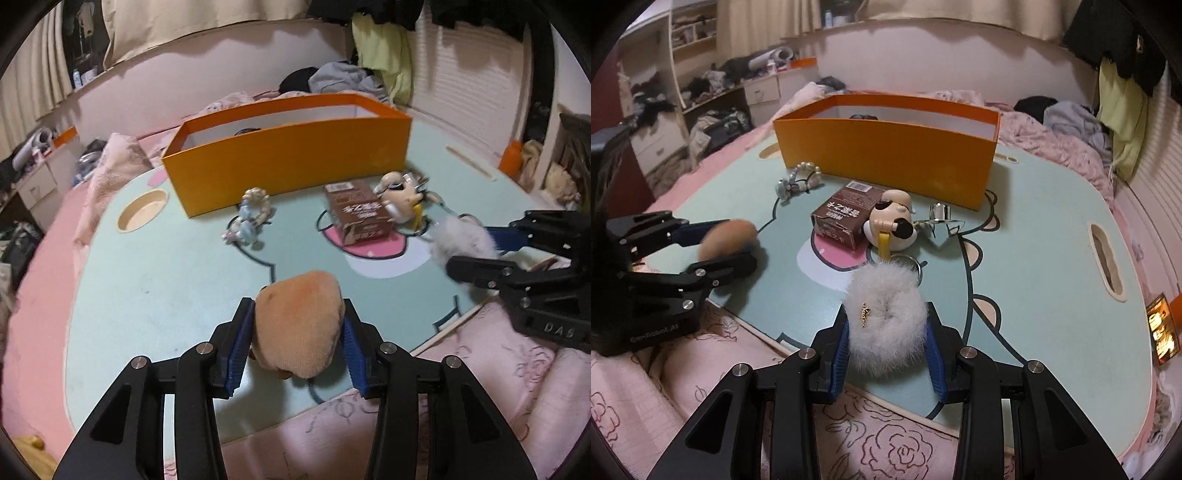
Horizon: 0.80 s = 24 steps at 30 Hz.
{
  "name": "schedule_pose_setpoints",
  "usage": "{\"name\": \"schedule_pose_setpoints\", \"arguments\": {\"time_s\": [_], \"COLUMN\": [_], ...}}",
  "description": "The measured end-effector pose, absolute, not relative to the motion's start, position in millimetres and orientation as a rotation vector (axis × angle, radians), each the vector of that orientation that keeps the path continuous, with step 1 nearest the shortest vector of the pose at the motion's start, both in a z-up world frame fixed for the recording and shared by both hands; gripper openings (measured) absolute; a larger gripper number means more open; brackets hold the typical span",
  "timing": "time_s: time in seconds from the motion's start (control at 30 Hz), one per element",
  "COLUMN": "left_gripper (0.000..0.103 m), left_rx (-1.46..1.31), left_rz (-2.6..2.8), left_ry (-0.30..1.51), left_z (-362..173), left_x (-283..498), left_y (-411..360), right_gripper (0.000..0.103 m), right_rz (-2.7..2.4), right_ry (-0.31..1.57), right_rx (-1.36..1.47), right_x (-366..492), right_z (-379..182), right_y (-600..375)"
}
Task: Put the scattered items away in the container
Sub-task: 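Lift the tan plush with the left gripper while the right gripper holds the white pompom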
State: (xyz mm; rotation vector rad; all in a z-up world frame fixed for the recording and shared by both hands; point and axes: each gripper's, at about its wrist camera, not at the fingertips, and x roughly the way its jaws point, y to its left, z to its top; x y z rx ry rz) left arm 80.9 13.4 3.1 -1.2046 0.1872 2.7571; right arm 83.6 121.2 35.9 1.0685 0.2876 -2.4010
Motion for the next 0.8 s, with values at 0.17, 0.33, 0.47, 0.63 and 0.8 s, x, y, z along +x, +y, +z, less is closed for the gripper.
{"name": "schedule_pose_setpoints", "arguments": {"time_s": [0.17, 0.33, 0.47, 0.63, 0.8], "left_gripper": [0.046, 0.046, 0.046, 0.044, 0.043], "left_rx": [-1.209, -1.208, -1.208, -1.211, -1.212], "left_rz": [2.739, 2.739, 2.739, 2.735, 2.723], "left_ry": [0.129, 0.129, 0.129, 0.129, 0.112], "left_z": [3.2, 3.0, 3.0, 2.7, 3.7], "left_x": [80.4, 81.3, 81.4, 81.4, 78.8], "left_y": [6.4, 8.1, 8.6, 9.5, 7.4], "right_gripper": [0.035, 0.035, 0.035, 0.035, 0.035], "right_rz": [-2.403, -2.403, -2.403, -2.416, -2.418], "right_ry": [0.287, 0.286, 0.286, 0.279, 0.258], "right_rx": [1.069, 1.069, 1.069, 1.051, 1.037], "right_x": [84.3, 84.3, 84.3, 86.1, 85.2], "right_z": [35.4, 35.3, 35.2, 37.3, 39.8], "right_y": [120.7, 120.7, 121.1, 122.4, 125.5]}}
